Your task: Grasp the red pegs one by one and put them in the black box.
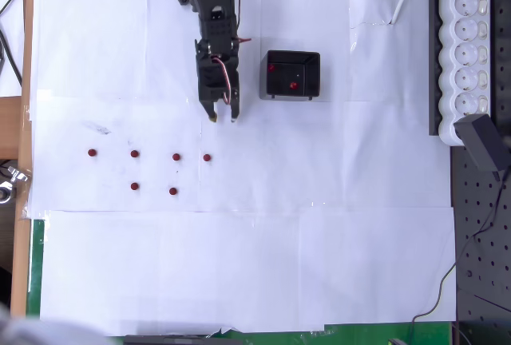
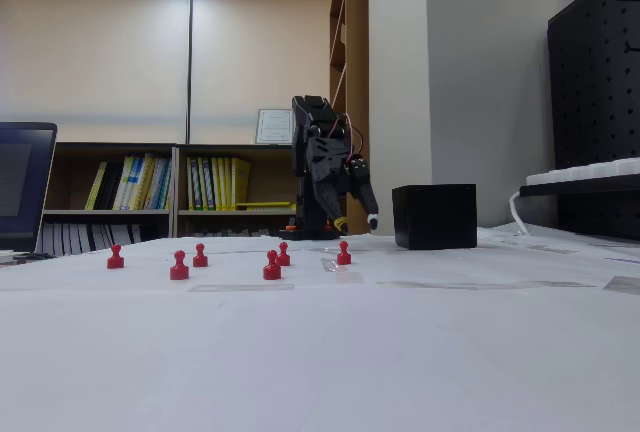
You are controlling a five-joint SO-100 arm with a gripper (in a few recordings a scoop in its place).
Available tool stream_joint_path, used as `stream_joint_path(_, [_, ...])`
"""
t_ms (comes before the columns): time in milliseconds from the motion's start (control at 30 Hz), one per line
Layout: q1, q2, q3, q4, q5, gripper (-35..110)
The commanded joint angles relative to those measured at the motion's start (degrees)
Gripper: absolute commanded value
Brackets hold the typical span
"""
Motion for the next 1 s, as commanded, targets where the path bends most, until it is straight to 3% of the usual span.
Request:
stream_joint_path(0, [0.53, 4.39, 2.55, -6.33, 0.09, 14])
stream_joint_path(167, [2.64, 9.4, 2.9, -13.54, 0.0, 14])
stream_joint_path(967, [3.25, 25.93, 14.5, -23.47, 0.7, 14])
